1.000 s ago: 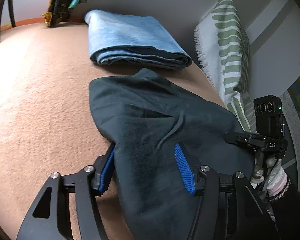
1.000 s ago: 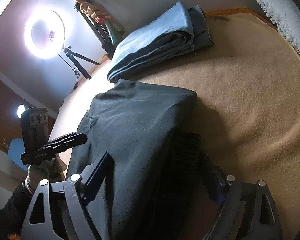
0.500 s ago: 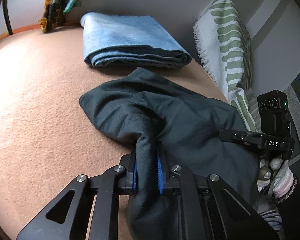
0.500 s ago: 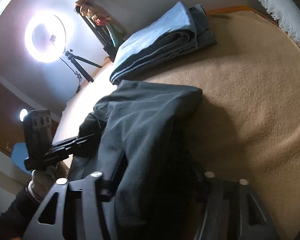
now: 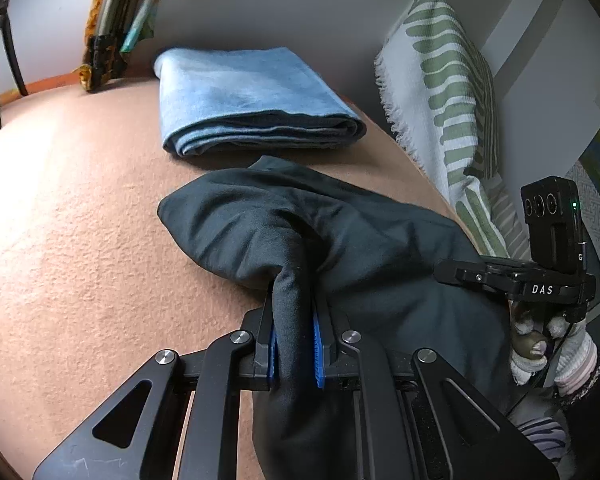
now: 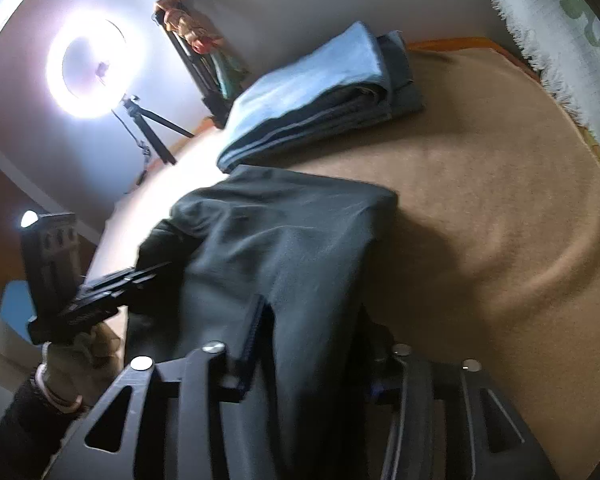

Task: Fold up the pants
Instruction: 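Grasp the folded trousers' edge with the left gripper while the right gripper grasps it too, then lift the folded trousers with both grippers and carry them over the blue towel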

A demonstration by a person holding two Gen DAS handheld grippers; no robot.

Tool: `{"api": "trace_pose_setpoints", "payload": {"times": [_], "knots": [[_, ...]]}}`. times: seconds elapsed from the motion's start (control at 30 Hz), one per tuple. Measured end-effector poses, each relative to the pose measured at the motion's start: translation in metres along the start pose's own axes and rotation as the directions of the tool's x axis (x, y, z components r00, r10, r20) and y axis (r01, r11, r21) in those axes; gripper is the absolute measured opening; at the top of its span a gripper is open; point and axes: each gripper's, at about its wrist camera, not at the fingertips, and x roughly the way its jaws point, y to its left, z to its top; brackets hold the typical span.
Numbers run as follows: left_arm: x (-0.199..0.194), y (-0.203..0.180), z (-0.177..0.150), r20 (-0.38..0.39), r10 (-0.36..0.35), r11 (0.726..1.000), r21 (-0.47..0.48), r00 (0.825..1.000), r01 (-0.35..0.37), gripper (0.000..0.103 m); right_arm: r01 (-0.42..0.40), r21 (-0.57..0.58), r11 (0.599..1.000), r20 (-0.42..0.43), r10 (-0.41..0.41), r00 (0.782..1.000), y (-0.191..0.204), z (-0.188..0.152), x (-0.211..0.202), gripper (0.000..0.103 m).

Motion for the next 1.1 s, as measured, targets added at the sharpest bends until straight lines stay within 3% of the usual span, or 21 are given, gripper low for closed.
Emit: {"api": "trace_pose_setpoints", "payload": {"times": [0.07, 0.2, 0.23, 0.3, 0.33, 0.4, 0.53, 0.8, 1.1], "knots": [[0.002, 0.001, 0.001, -0.003, -0.005, 1.0, -0.006, 1.0, 0.005, 0.011, 0.031, 0.0, 1.0, -0.004, -0.031, 1.0, -0.003, -0.002, 0.001, 0.067], [0.005, 0.002, 0.001, -0.006, -0.003, 1.0, -0.008, 1.0, 0.003, 0.012, 0.01, 0.048, 0.999, -0.041, -0.008, 0.999, -0.018, -0.005, 0.008, 0.076], [0.007, 0.002, 0.001, -0.008, -0.002, 1.0, -0.006, 1.0, 0.002, 0.011, -0.007, 0.056, 0.998, -0.033, 0.009, 0.999, -0.02, -0.005, 0.009, 0.075], [0.009, 0.004, 0.0, -0.011, 0.003, 1.0, -0.01, 1.0, -0.003, 0.011, -0.051, 0.064, 0.997, -0.023, 0.052, 0.998, -0.023, -0.005, 0.011, 0.053], [0.01, 0.005, 0.0, -0.014, 0.007, 1.0, -0.01, 1.0, -0.007, 0.011, -0.117, 0.083, 0.99, -0.037, 0.12, 0.992, -0.025, -0.005, 0.015, 0.044], [0.013, 0.007, -0.002, -0.019, 0.014, 1.0, -0.013, 1.0, -0.015, 0.011, -0.166, 0.123, 0.978, -0.03, 0.171, 0.985, -0.027, -0.007, 0.02, 0.042], [0.008, 0.004, -0.001, -0.007, 0.024, 1.0, -0.003, 1.0, -0.024, 0.011, -0.172, 0.084, 0.982, 0.008, 0.172, 0.985, -0.013, -0.008, 0.009, 0.026], [-0.027, -0.012, 0.003, 0.075, 0.035, 0.998, 0.051, 0.997, -0.038, 0.011, -0.085, -0.043, 0.995, 0.077, 0.088, 0.993, 0.035, -0.007, -0.033, 0.021], [-0.068, -0.022, 0.014, 0.155, 0.038, 0.994, 0.096, 0.987, -0.053, 0.011, -0.025, -0.123, 0.992, 0.162, 0.045, 0.986, 0.078, -0.006, -0.071, 0.02]]}}
